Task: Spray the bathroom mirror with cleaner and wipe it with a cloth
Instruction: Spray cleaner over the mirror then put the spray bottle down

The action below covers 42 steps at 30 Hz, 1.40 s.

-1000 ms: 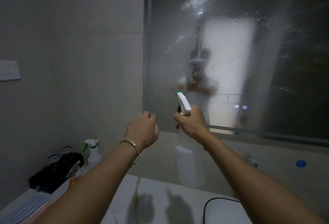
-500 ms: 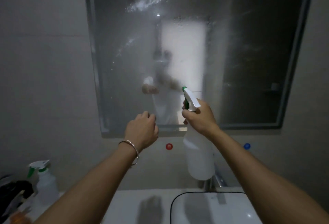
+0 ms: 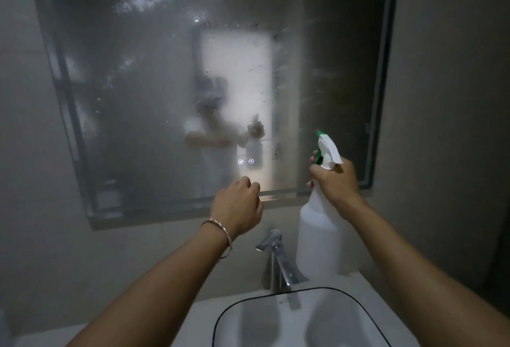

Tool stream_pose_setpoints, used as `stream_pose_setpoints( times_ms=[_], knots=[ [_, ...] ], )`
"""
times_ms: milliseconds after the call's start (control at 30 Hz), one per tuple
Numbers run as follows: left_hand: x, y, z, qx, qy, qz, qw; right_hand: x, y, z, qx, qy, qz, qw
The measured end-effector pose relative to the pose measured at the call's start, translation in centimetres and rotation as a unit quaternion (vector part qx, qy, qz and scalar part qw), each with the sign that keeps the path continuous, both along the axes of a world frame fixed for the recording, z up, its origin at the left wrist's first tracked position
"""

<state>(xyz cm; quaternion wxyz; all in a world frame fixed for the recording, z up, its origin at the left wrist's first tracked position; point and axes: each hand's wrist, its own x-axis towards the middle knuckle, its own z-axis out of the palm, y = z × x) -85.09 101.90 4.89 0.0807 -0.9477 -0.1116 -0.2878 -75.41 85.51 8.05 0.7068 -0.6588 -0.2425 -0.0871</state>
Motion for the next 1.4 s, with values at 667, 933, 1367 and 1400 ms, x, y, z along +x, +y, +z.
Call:
stream_pose_setpoints(
  times_ms=[667,933,1367,1400],
  knots=[
    [7.1,-9.6,10.9,0.094,-0.135,-0.076,0.984,5.3,-9.4,7.0,-0.032,-0.061,-0.067,0.995],
    [6.3,-7.3,9.1,0.088,-0.110,-0.012,0.990,5.4,-6.2,6.6,-0.092,-0.153,0.002,0.984],
    [-9.1,6.7,7.8,0.051,-0.089,0.214,0.971,-6.0,11.3,6.2,-0.106,-0.226,0.193,0.949],
    [-10.3,7.8,7.6,0.048,-0.087,0.222,0.970,-7.0,12.6,6.2,-0.108,-0.231,0.194,0.947]
  ],
)
